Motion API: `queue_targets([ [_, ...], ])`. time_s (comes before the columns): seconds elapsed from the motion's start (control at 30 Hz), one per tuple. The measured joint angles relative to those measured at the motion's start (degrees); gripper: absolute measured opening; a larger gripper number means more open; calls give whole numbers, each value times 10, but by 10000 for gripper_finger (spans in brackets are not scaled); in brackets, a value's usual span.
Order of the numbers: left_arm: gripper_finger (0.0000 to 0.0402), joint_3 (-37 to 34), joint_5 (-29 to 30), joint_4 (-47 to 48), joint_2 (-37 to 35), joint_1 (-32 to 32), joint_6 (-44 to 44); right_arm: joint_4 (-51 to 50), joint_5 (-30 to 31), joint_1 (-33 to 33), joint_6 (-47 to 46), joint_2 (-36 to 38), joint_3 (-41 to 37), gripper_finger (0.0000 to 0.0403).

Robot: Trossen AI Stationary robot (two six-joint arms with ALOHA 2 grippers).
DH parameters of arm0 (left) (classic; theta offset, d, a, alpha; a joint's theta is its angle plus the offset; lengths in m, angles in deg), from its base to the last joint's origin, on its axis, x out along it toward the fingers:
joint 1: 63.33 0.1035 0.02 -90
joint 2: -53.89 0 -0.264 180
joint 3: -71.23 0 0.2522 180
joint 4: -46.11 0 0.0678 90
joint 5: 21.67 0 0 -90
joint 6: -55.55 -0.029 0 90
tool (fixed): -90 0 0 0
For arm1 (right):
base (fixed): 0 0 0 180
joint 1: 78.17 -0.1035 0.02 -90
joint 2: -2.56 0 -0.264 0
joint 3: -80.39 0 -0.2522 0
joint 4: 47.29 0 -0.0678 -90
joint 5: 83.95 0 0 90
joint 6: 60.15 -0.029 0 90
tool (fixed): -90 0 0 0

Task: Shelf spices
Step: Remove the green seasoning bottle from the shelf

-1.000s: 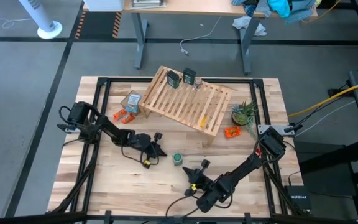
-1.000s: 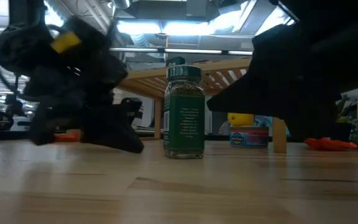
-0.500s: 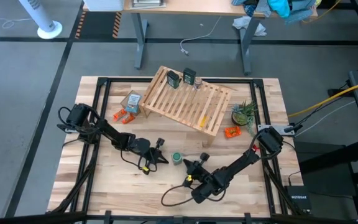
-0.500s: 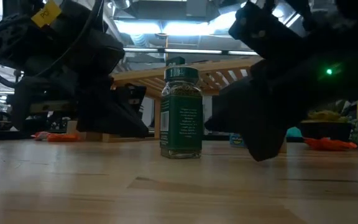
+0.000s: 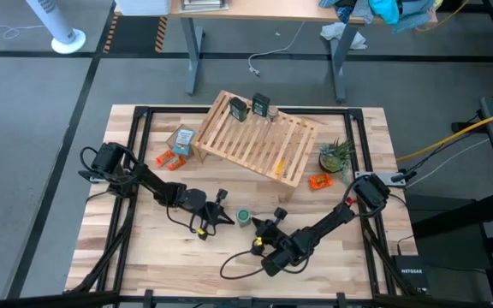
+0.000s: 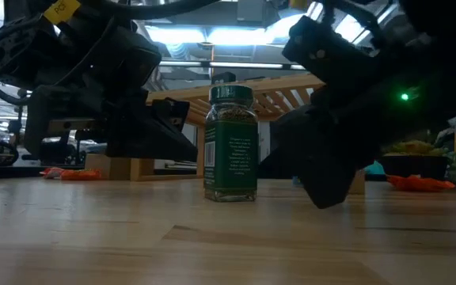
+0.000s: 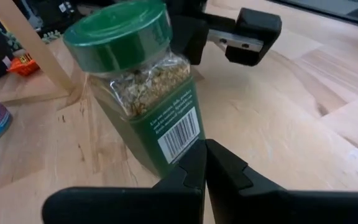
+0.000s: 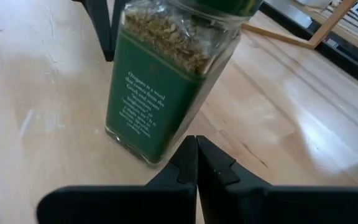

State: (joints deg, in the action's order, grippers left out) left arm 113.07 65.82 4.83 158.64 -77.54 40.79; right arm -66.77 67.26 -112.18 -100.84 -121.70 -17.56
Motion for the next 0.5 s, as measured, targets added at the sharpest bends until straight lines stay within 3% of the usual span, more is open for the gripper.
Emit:
queue_targets([
  [0.5,0,0,7,-17,0,31,-12,71,-44,2,6,0,0,0],
])
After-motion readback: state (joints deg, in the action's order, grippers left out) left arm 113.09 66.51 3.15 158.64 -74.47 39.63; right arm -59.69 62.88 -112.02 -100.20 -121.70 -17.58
